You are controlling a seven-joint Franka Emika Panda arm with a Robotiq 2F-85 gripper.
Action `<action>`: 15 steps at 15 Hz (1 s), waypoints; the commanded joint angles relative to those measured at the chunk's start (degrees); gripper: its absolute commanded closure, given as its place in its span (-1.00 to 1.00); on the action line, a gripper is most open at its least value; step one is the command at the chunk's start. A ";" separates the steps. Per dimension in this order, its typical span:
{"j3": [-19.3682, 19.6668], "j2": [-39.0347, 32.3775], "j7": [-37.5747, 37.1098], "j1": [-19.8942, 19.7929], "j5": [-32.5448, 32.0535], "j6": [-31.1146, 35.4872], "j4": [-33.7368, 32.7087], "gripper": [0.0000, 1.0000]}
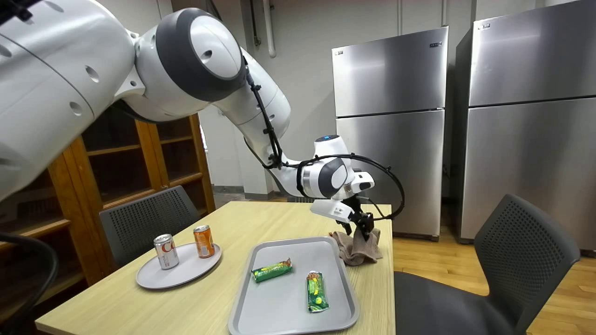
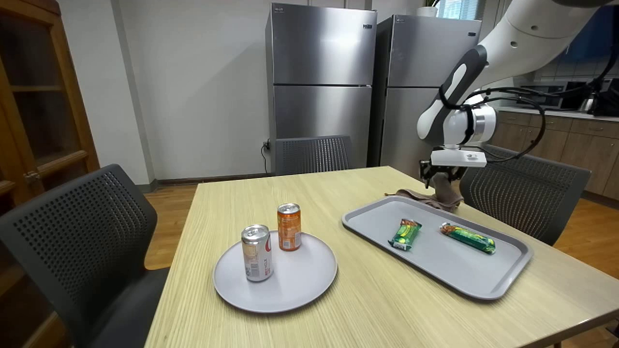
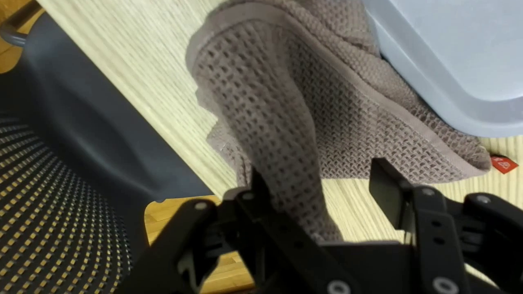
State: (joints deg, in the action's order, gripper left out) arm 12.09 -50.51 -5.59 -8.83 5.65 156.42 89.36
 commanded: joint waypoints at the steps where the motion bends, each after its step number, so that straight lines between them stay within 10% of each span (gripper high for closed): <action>1: -0.27 0.70 -1.35 0.12 -1.25 -1.69 -1.17 -0.97; 15: -1.62 2.46 0.02 -0.28 -1.05 -1.85 -0.81 -1.00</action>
State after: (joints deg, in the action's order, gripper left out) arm 11.63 -49.48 -5.56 -8.61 5.64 156.46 88.47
